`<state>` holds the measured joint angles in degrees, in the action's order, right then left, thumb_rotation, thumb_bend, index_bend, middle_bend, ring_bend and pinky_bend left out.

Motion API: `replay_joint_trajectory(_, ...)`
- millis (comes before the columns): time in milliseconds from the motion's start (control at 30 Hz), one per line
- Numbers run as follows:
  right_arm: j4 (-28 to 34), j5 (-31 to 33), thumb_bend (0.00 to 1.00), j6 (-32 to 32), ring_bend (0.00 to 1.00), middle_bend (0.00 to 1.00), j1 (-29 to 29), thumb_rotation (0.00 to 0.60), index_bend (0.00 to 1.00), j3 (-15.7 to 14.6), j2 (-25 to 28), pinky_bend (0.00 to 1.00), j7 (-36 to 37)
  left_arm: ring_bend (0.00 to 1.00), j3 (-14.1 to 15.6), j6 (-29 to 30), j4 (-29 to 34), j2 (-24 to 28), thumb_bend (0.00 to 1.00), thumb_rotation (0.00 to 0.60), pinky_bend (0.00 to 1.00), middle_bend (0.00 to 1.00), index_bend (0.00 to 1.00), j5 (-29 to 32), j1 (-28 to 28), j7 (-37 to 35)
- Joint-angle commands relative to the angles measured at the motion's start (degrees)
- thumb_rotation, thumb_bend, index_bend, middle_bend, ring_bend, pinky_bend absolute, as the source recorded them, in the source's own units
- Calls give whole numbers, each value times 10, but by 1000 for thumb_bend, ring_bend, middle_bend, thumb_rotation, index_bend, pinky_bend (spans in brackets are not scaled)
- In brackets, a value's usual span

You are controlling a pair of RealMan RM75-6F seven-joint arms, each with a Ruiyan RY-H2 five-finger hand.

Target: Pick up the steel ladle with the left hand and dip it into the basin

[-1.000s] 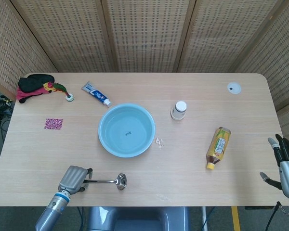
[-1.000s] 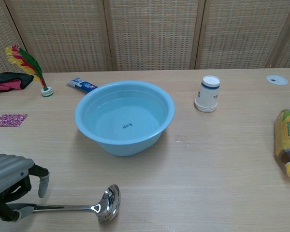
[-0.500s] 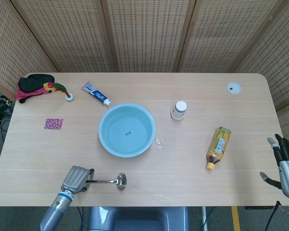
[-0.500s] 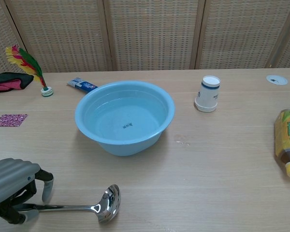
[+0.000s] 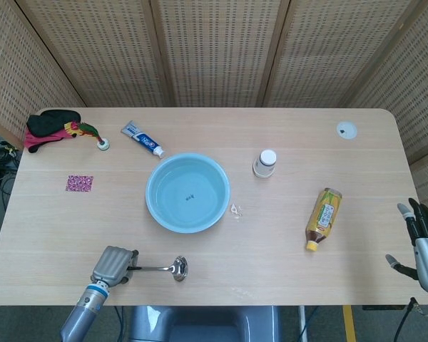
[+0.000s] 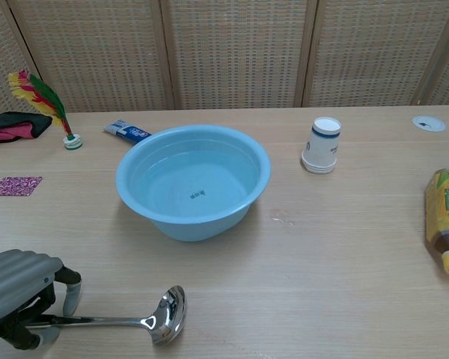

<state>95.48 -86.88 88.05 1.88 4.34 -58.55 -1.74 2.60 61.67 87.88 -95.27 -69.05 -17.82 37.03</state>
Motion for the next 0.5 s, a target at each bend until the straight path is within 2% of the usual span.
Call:
replay_joint_trajectory(33,0,0,0,0,0,0,0,600,0,0,0,0,1,829,0,1,-3,-2,348,600,956,900,529,3,-1,-1)
replay_joint_trajectory(267,-1,1,0,-1,0,0,0,600,0,0,0,0,1,829,-1,1,-10,-7,441,600,956,900,556,9,-3,-3)
replay_joint_trajectory(500,-1,1,0,-2,0,0,1,600,0,0,0,0,1,829,-3,8,-6,-3,483,600,956,900,613,10,-5,-8)
